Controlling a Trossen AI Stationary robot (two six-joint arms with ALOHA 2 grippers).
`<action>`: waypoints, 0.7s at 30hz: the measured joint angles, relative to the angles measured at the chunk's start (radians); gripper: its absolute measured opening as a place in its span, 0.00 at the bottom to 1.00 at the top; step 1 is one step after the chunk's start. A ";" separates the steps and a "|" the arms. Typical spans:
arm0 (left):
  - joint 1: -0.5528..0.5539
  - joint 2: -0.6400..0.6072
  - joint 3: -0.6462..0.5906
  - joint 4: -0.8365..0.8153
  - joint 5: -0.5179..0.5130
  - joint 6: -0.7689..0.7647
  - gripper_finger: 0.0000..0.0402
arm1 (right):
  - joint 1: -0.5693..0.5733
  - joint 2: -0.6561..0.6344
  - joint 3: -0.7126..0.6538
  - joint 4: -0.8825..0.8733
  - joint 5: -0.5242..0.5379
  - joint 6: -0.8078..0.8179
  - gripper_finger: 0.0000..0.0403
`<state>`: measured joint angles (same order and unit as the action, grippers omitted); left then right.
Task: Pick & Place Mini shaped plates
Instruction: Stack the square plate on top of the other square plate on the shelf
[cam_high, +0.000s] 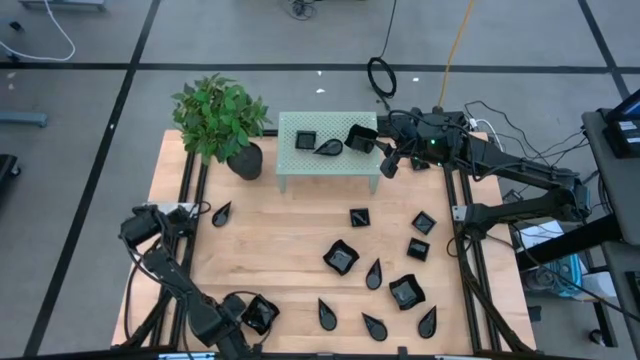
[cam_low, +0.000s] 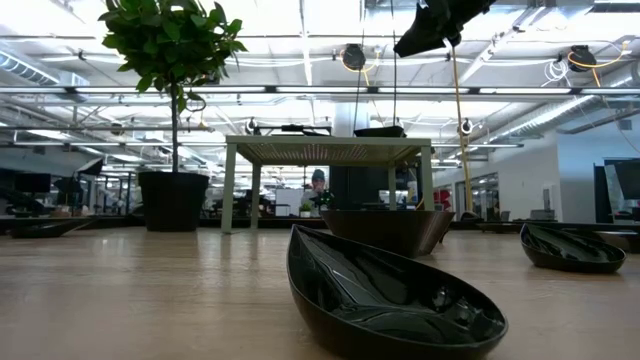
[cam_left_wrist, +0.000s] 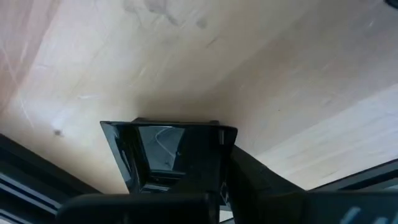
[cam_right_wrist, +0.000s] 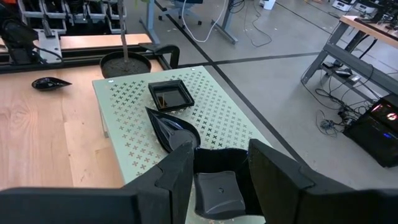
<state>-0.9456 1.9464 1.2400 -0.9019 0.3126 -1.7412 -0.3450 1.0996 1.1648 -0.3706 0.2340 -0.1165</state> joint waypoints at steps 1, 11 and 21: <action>0.002 -0.008 -0.001 -0.017 -0.001 -0.005 0.03 | 0.000 0.000 0.000 0.000 0.000 0.000 0.35; 0.073 -0.245 -0.001 -0.287 -0.180 -0.042 0.01 | 0.000 0.000 0.000 0.000 0.000 0.000 0.35; 0.264 -0.502 0.000 -0.165 -0.710 0.294 0.01 | 0.000 0.000 0.000 0.000 0.000 0.000 0.35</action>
<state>-0.6816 1.4446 1.2396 -1.0671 -0.3974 -1.4472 -0.3450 1.0996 1.1648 -0.3710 0.2340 -0.1169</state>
